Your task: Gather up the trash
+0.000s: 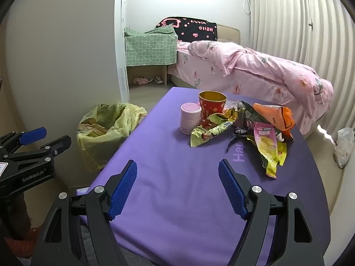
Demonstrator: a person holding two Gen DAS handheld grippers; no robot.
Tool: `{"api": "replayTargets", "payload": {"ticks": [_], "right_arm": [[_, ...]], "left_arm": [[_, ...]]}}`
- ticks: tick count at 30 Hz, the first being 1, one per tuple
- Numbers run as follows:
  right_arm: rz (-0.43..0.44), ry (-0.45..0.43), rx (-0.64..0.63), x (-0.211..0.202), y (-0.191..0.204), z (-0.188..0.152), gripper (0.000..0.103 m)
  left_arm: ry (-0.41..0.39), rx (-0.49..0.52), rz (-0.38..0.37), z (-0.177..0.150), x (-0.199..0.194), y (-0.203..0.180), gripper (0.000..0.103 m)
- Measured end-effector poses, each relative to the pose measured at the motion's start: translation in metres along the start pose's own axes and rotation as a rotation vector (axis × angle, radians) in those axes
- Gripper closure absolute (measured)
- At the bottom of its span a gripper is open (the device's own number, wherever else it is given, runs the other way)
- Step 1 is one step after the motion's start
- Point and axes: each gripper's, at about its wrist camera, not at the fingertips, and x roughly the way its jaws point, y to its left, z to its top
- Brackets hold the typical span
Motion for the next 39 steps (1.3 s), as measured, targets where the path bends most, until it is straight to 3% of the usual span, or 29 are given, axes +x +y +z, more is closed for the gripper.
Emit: {"api": "replayTargets", "payload": {"ticks": [39], "right_arm": [[0.014, -0.001, 0.025, 0.001, 0.0, 0.0008, 0.031]], "left_arm": [[-0.01, 0.0, 0.007, -0.0004, -0.0004, 0.0005, 0.033]]}}
